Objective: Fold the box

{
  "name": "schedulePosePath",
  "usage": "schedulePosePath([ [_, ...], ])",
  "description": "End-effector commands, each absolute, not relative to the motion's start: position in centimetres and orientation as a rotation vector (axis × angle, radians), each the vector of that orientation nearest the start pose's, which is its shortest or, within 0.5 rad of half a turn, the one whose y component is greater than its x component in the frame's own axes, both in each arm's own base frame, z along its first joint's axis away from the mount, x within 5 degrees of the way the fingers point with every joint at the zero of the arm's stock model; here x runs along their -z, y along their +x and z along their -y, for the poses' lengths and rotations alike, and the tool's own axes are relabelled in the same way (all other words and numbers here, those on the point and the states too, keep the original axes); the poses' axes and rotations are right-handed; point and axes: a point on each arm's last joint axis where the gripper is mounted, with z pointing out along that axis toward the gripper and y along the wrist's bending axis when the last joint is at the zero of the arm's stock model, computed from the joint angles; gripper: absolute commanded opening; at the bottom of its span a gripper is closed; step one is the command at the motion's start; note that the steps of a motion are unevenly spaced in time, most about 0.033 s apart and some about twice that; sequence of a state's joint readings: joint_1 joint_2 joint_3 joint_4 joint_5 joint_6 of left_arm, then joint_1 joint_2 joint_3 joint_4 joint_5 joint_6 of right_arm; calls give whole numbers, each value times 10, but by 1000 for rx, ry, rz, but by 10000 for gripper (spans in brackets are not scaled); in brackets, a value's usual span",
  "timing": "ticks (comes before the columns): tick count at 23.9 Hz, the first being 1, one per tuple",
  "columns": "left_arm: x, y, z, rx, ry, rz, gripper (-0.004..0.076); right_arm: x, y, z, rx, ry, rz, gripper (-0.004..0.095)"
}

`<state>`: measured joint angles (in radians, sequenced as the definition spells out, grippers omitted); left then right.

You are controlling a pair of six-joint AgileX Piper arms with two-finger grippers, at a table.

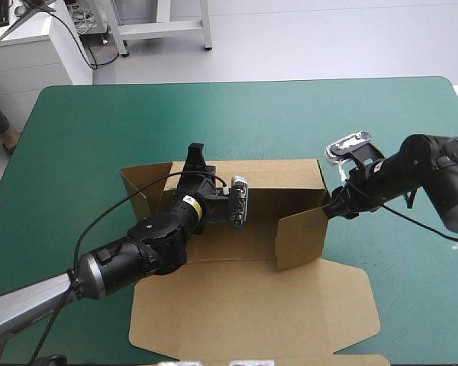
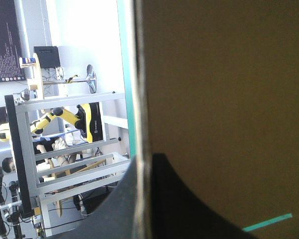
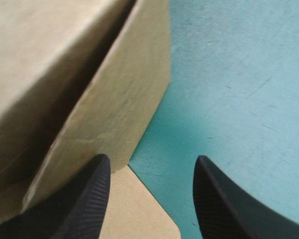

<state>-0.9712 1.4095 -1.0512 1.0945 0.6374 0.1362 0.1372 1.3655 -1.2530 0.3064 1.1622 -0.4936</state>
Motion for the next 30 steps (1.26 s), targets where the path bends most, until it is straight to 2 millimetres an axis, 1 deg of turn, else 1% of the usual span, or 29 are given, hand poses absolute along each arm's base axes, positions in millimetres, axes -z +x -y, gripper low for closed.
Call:
schedulePosePath([
  [1,-328,206,229,-608,1659,-1279,-8,-354,241,-67,-425,-764,-2437,466],
  [6,-328,206,229,-607,1659,-1279,-8,-349,223,-73,-534,-800,-2363,468],
  [10,-328,206,229,-606,1659,-1277,-8,-348,213,-74,-560,-793,-2340,468],
  [12,-328,206,230,-601,1659,-1276,-8,-344,213,-72,-533,-764,-2323,468],
  [15,-329,205,230,-593,1659,-1272,-8,-337,213,-72,-545,-706,-2343,468],
  [18,-329,205,232,-580,1658,-1259,-8,-331,218,-77,-555,-620,-2292,468],
  [20,-329,204,233,-568,1657,-1255,-8,-324,222,-88,-540,-530,-2241,455],
  [22,-328,204,232,-564,1657,-1260,-8,-323,221,-98,-506,-545,-2211,435],
  [24,-327,204,233,-543,1652,-1280,-8,-325,222,-102,-468,-502,-2191,418],
  [26,-324,202,233,-496,1647,-1327,-8,-324,222,-102,-436,-490,-2203,418],
  [28,-319,201,231,-506,1670,-1328,-8,-323,221,-102,-443,-481,-2220,420],
  [30,-318,201,231,-508,1675,-1330,-8,-324,221,-102,-445,-480,-2218,430],
])
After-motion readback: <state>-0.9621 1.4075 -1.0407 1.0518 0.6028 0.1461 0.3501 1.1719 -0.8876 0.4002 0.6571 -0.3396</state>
